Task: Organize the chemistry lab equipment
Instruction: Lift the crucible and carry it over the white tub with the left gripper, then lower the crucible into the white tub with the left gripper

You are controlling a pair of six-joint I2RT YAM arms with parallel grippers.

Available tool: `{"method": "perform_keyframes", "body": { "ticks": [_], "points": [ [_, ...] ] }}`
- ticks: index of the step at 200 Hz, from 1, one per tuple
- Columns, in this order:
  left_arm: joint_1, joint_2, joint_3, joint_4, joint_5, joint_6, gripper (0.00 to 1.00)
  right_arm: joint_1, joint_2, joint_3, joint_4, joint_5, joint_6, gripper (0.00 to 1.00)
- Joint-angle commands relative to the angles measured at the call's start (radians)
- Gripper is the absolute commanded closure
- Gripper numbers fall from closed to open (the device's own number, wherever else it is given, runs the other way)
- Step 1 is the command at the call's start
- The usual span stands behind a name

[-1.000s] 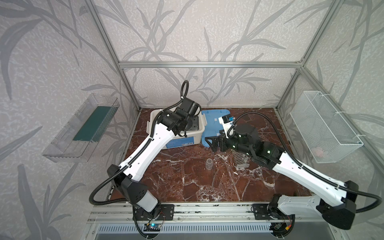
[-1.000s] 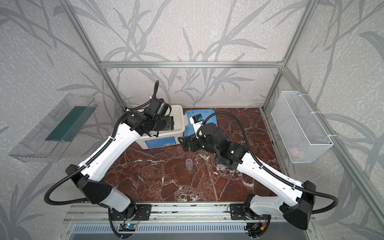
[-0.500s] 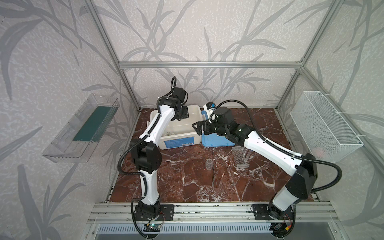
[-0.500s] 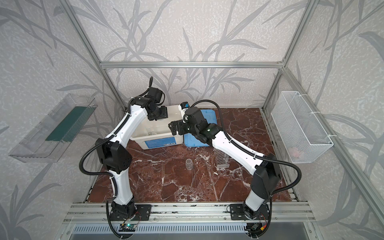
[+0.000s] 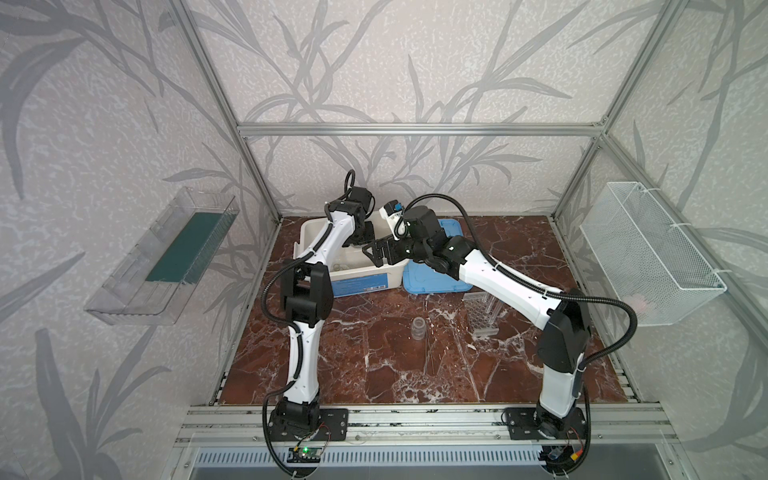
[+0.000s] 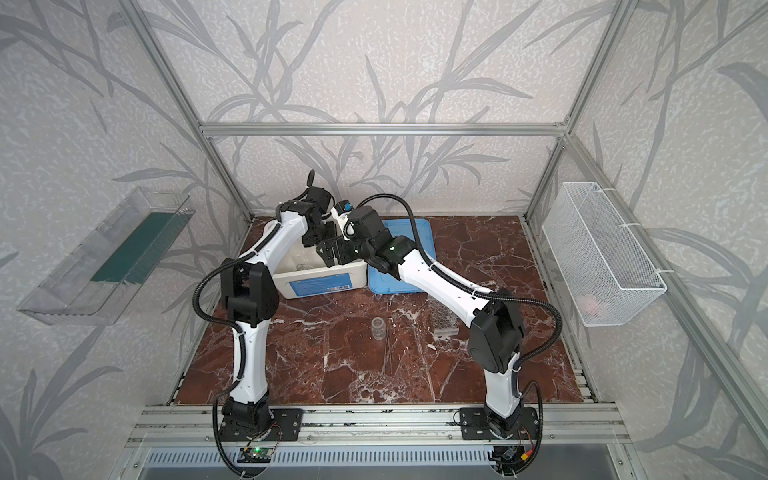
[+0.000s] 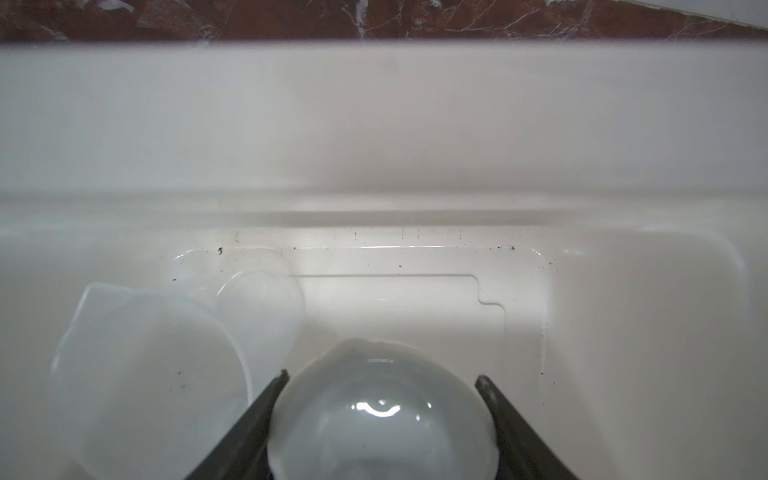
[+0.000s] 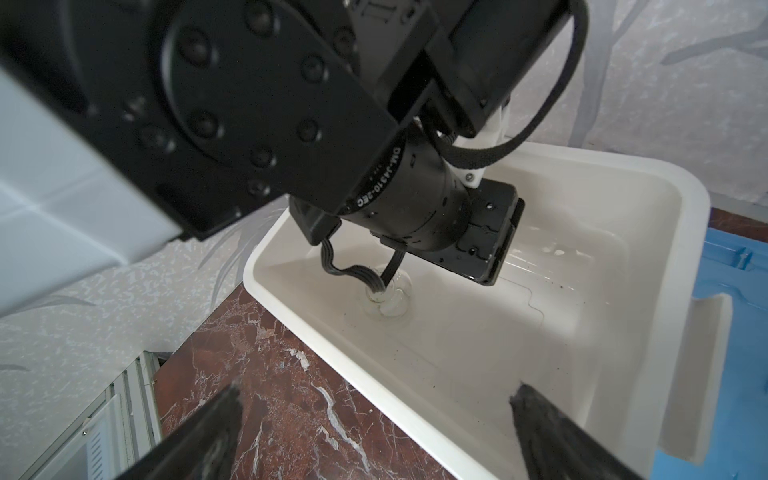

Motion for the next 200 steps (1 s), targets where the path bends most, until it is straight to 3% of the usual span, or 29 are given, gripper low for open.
{"method": "perform_keyframes", "body": {
  "ticks": [1, 70, 118, 200],
  "points": [
    [0.007, 0.015, 0.005, 0.035, -0.008, 0.015, 0.51, -0.005, 0.018, 0.034, -0.021, 0.014, -0.014, 0.01],
    [0.008, 0.038, -0.107, 0.157, 0.027, -0.015, 0.53, -0.025, 0.036, 0.024, -0.044, 0.028, -0.023, 0.01],
    [0.007, 0.076, -0.116, 0.139, 0.023, -0.022, 0.53, -0.038, 0.062, 0.03, -0.053, 0.037, 0.0, 0.01],
    [-0.011, -0.076, -0.248, 0.212, 0.079, -0.038, 0.54, -0.044, 0.055, -0.003, -0.034, 0.04, 0.011, 0.02]
  ]
}}
